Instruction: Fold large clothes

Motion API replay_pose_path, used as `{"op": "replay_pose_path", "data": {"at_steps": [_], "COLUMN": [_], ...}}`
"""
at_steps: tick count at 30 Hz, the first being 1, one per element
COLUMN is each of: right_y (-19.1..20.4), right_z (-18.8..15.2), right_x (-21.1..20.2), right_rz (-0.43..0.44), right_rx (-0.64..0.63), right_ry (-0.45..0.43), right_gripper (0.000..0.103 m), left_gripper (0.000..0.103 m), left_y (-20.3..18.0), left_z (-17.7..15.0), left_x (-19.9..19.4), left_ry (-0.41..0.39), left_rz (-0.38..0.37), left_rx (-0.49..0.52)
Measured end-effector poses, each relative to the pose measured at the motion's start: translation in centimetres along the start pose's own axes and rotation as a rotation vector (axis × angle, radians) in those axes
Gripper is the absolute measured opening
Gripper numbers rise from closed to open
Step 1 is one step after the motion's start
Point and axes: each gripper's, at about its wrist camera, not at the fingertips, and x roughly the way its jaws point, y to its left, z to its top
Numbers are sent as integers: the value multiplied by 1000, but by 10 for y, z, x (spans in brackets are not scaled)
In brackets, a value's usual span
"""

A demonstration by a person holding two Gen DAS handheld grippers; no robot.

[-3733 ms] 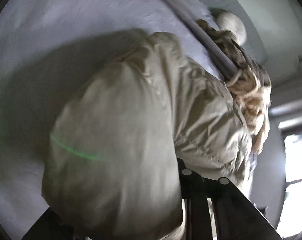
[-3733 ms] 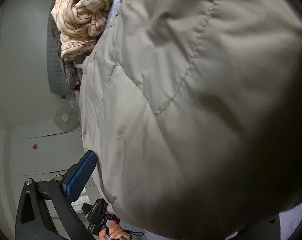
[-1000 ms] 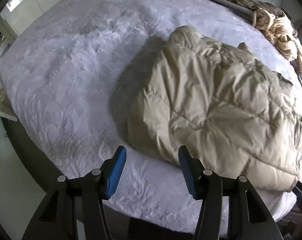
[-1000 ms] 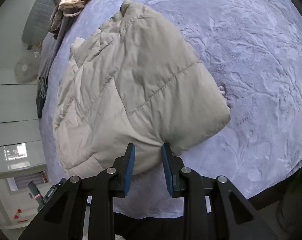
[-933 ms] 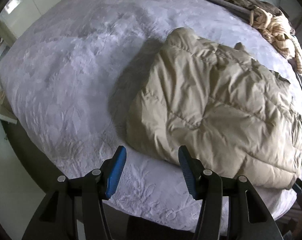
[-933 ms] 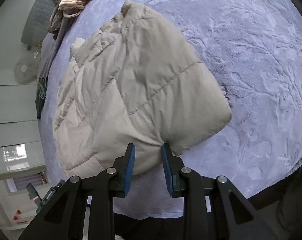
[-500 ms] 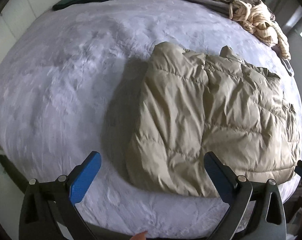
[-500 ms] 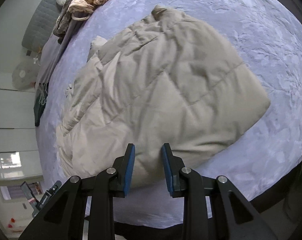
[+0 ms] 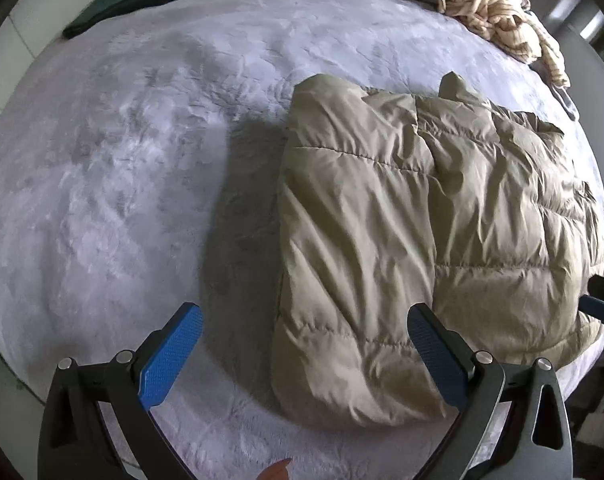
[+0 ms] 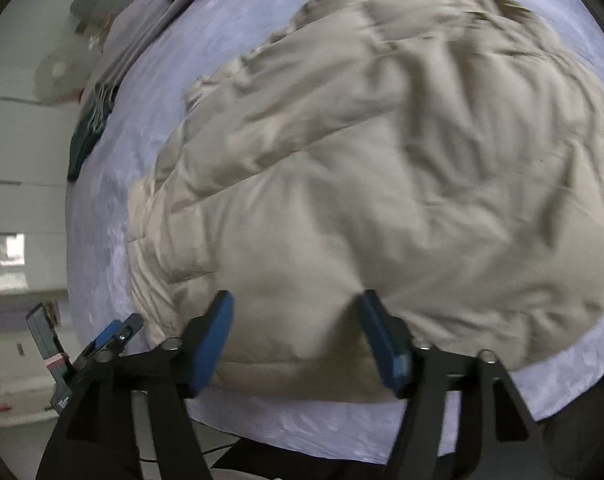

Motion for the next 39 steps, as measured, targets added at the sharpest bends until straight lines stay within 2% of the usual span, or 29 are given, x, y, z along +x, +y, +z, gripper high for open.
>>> {"op": "replay_pose_path", "data": {"at_steps": [1, 7, 9, 10, 12, 15, 18, 23, 28, 32, 33, 34, 35, 36, 37, 39], "right_y": [4, 14, 13, 11, 10, 16, 15, 14, 17, 18, 18, 18, 18, 19, 19, 18], "right_z": [0, 4, 3, 4, 4, 5, 6, 6, 7, 9, 9, 10, 10, 11, 11, 13], "right_x": [4, 21, 24, 25, 27, 32, 36, 39, 42, 44, 44, 43, 43, 42, 41, 36], "right_rz": [0, -46, -49, -50, -68, -81, -92, -103, -110, -115, -115, -115, -113, -110, -107, -91], "right_rx": [-3, -5, 9, 15, 34, 33, 35, 36, 37, 41, 44, 46, 49, 51, 52, 54], "right_ry": [3, 20, 25, 28, 31, 35, 41, 46, 47, 45, 45, 45, 45, 48, 50, 53], "right_gripper": [80, 80, 80, 80, 80, 80, 80, 80, 80, 80, 80, 80, 80, 80, 80, 80], "left_gripper": [103, 103, 103, 103, 103, 103, 103, 103, 103, 102, 91, 70, 61, 47, 39, 33], "left_y": [0, 11, 19, 24, 35, 57, 61, 33, -4, -21, -23, -25, -25, -24, -23, -22], "left_z": [1, 17, 24, 28, 36, 49, 56, 68, 77, 76, 76, 76, 76, 76, 76, 77], "left_x": [1, 13, 18, 21, 31, 54, 74, 106, 120, 126, 125, 122, 120, 118, 113, 101], "left_ry": [1, -3, -1, 4, 31, 116, 173, 262, 312, 329, 326, 327, 340, 347, 343, 326], "left_rz": [-8, -28, -72, -104, -219, -427, -530, -670, -723, -690, -689, -697, -719, -739, -758, -770], "left_rx": [2, 17, 25, 32, 36, -13, -32, 37, 130, 167, 177, 188, 184, 169, 149, 137]}}
